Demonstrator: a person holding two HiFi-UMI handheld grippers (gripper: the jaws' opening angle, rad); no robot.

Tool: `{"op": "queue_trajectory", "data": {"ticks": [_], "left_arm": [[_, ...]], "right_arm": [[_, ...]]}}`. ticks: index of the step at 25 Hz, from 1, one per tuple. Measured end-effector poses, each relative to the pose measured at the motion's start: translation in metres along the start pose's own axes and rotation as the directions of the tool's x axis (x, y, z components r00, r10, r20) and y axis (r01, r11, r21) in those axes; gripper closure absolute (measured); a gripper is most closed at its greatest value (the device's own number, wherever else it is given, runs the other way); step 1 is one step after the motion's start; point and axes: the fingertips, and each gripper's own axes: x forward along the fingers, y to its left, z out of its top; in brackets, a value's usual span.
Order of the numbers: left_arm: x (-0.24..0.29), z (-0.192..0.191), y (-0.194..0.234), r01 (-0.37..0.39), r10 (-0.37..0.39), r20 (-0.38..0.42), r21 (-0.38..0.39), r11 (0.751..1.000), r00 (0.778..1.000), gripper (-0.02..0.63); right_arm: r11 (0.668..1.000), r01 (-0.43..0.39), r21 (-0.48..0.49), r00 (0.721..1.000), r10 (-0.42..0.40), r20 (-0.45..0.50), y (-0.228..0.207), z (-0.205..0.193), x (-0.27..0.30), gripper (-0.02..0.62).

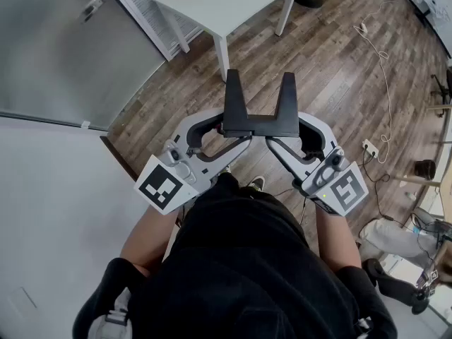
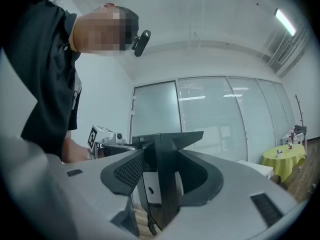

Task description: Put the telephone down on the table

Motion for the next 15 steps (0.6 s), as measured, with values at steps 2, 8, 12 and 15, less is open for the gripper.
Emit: {"op": "queue_trajectory", "data": {"ticks": [2,8,12,15], "left_arm": [[0.0,0.0019,0.0007,-0.002,0.002,0.001,-0.004,1.0,1.0,0.393],[-0.001,0.0014,-0.0021,-0.01,0.01,0.005,-0.008,1.0,1.0,0.393],[-0.0012,0.0016,-0.0056,-0.008,0.008,-0.004,-0.016,1.0,1.0,0.393],[-0.0027,-0.0015,-0.0057,-0.006,0.006,-0.005,-0.015,1.0,1.0,0.393]], "right_arm": [[1.0,0.001,0.002,1.0,-0.001,-0.003,-0.0002,0.0016,0.0008,0.368],[1.0,0.0,0.013,1.0,0.0,-0.012,0.0023,0.0013,-0.0001,0.368],[1.0,0.004,0.017,1.0,-0.004,-0.024,0.0041,0.0009,-0.0034,0.368],[1.0,0.007,0.02,1.0,-0.006,-0.025,0.0054,-0.0027,-0.0033,0.368]]}}
